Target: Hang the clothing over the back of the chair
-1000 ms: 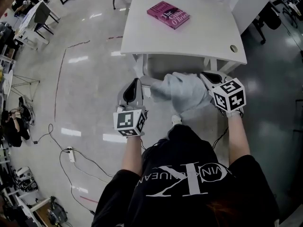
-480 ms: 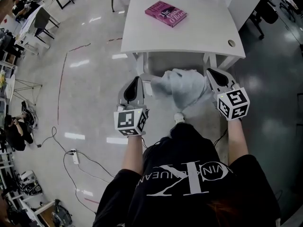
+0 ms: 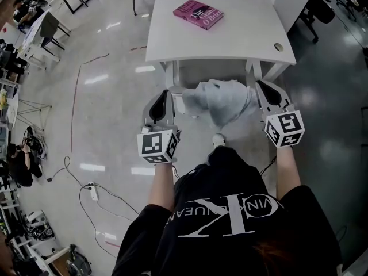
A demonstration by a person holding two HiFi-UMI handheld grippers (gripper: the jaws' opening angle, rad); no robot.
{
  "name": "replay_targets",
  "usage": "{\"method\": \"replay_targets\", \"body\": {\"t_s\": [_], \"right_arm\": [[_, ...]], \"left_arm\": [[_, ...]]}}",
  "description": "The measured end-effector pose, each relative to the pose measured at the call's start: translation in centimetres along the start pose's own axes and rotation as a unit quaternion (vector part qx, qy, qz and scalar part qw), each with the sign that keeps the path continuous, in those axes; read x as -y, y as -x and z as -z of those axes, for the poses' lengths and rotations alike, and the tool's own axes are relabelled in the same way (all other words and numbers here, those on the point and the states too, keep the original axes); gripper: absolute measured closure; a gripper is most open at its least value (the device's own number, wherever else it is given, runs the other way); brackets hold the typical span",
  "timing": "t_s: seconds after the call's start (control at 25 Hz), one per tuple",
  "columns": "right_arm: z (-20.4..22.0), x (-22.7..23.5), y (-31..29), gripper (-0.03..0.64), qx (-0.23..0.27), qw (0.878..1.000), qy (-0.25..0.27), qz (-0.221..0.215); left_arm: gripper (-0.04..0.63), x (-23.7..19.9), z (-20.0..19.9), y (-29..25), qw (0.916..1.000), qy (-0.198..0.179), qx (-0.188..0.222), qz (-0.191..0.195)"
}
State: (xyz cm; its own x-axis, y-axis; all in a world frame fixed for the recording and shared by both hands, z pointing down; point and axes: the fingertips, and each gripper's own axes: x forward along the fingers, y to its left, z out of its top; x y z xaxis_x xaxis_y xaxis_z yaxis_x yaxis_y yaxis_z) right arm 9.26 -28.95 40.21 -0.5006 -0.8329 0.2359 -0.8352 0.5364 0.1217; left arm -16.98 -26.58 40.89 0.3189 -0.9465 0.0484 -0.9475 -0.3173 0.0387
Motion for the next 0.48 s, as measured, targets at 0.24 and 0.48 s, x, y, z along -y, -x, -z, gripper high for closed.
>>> {"method": "replay_targets", "body": {"t_s": [0.24,0.48], "right_arm": [[0.0,-0.2,0.9,0.601,0.012,1.0,0.002,0.014],[0.3,0.0,1.7,0.601,0.018,1.0,-0.005,0.024]], "left_arm": [[0.584,0.3,-0.1,0.2,1.0,0.0,0.001,0.006],[0.584,0.6,-0.6,0.4,1.0,0.0,0.004,0.008]]}}
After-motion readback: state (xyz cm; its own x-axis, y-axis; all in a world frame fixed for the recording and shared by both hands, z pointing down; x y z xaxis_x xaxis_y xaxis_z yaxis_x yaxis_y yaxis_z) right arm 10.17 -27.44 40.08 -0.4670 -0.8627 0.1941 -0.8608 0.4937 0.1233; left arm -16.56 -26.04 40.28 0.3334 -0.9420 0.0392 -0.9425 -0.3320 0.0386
